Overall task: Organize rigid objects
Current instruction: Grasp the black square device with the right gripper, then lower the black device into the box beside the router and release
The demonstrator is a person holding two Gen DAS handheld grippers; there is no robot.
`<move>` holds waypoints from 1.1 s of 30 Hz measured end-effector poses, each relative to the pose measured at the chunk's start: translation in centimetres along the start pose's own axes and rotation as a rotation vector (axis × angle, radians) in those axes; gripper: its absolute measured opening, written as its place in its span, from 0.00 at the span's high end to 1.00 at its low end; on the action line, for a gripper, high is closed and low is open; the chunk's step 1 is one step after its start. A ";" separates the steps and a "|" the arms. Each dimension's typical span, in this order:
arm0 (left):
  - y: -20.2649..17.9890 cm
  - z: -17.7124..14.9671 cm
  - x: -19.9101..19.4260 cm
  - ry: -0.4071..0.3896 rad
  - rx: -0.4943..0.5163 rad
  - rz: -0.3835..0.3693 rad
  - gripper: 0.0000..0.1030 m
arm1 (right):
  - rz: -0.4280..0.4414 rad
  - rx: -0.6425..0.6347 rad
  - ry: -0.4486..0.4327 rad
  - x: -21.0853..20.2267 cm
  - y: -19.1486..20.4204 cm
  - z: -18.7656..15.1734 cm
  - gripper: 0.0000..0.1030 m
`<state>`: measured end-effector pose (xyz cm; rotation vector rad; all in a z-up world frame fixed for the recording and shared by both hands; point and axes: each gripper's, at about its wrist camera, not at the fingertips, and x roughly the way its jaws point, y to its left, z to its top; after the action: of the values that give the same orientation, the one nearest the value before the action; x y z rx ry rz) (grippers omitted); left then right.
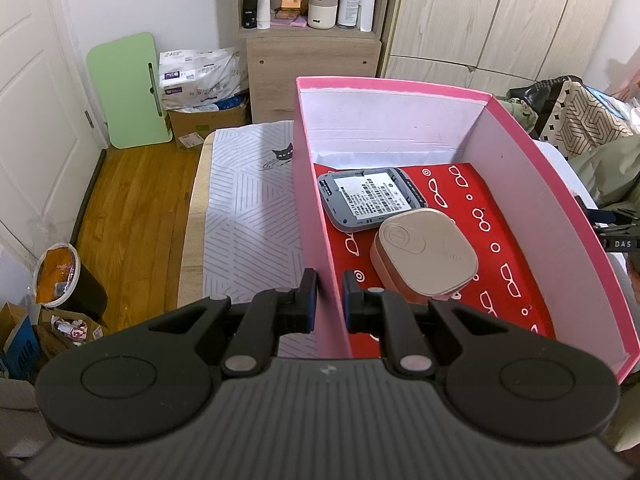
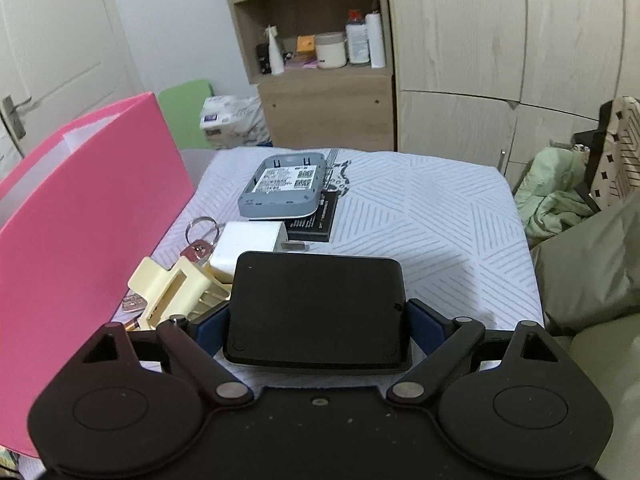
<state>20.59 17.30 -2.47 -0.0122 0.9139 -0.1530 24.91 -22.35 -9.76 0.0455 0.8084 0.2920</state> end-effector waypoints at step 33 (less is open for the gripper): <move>-0.3 0.2 0.1 0.022 0.005 -0.024 0.87 | 0.216 -0.654 -0.269 -8.3 17.4 4.9 0.10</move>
<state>20.75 17.02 -2.41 -0.0173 0.9352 -0.1782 18.84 -7.58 2.14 -0.4357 0.4114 0.7270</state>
